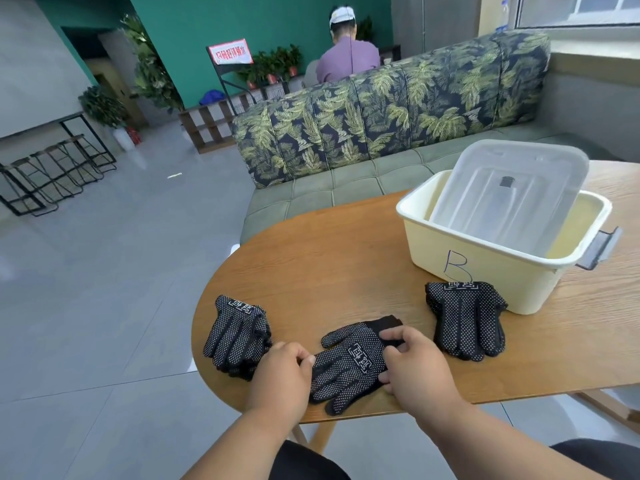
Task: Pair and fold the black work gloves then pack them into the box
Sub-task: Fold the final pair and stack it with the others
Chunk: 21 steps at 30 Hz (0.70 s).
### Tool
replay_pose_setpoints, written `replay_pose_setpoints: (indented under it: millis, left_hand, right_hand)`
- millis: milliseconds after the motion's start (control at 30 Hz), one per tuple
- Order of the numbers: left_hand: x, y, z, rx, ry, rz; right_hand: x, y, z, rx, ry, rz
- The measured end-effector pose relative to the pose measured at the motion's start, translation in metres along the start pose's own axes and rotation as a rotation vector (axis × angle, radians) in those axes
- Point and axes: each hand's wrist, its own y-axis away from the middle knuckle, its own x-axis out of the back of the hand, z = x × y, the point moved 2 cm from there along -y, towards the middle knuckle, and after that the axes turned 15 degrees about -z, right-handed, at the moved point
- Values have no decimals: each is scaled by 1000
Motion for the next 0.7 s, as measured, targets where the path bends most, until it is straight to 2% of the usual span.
replay_pose_setpoints:
  millis: [133, 467, 700]
  left_hand:
    - [4, -7, 2, 7, 11, -17]
    - [4, -2, -3, 0, 77, -5]
    - [3, -15, 17, -112, -1, -19]
  right_hand:
    - [2, 0, 4, 2, 69, -19]
    - [5, -4, 4, 166, 529, 18]
    - [2, 0, 2, 142, 801, -14]
